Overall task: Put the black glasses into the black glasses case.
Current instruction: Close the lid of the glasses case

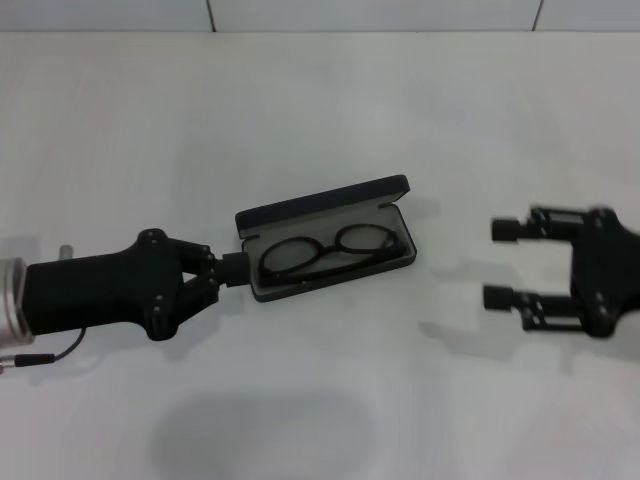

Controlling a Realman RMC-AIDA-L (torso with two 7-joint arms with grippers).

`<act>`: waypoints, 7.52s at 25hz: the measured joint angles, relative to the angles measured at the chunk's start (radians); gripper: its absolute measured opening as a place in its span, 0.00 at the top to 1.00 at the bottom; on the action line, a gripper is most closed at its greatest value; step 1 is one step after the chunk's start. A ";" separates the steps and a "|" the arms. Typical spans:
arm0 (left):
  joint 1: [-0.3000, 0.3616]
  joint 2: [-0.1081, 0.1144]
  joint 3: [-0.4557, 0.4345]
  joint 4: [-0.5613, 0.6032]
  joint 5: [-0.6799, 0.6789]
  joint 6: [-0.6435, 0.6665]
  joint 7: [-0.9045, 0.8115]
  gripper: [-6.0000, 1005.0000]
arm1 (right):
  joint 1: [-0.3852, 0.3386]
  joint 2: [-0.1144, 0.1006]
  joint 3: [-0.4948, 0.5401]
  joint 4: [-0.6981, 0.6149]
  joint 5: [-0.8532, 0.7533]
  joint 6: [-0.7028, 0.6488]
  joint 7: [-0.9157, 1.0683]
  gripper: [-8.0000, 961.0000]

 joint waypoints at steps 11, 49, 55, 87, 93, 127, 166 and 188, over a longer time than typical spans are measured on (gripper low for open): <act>-0.014 -0.062 -0.002 0.000 0.107 -0.214 -0.018 0.94 | -0.005 -0.005 0.073 0.396 -0.002 0.067 -0.397 0.26; -0.067 -0.089 -0.011 0.000 0.065 -0.546 -0.002 0.94 | 0.007 -0.001 0.092 0.422 0.003 0.113 -0.419 0.26; -0.086 -0.086 -0.010 0.000 0.055 -0.567 -0.001 0.94 | 0.006 0.000 0.092 0.423 0.003 0.106 -0.419 0.26; -0.023 -0.137 0.047 0.368 -0.022 -0.283 -0.446 0.93 | 0.007 0.000 0.115 0.424 0.005 0.100 -0.426 0.26; -0.050 -0.137 0.227 0.497 -0.013 -0.510 -0.655 0.93 | 0.005 0.001 0.117 0.425 0.005 0.100 -0.428 0.26; 0.047 -0.139 0.800 0.683 0.170 -1.161 -1.166 0.92 | 0.006 -0.002 0.120 0.424 0.005 0.144 -0.431 0.26; 0.208 -0.142 0.965 0.655 -0.219 -1.341 -0.655 0.92 | 0.016 -0.004 0.122 0.423 0.004 0.140 -0.422 0.26; 0.205 -0.140 0.998 0.479 -0.733 -1.273 -0.088 0.92 | 0.020 -0.004 0.122 0.411 -0.001 0.145 -0.392 0.26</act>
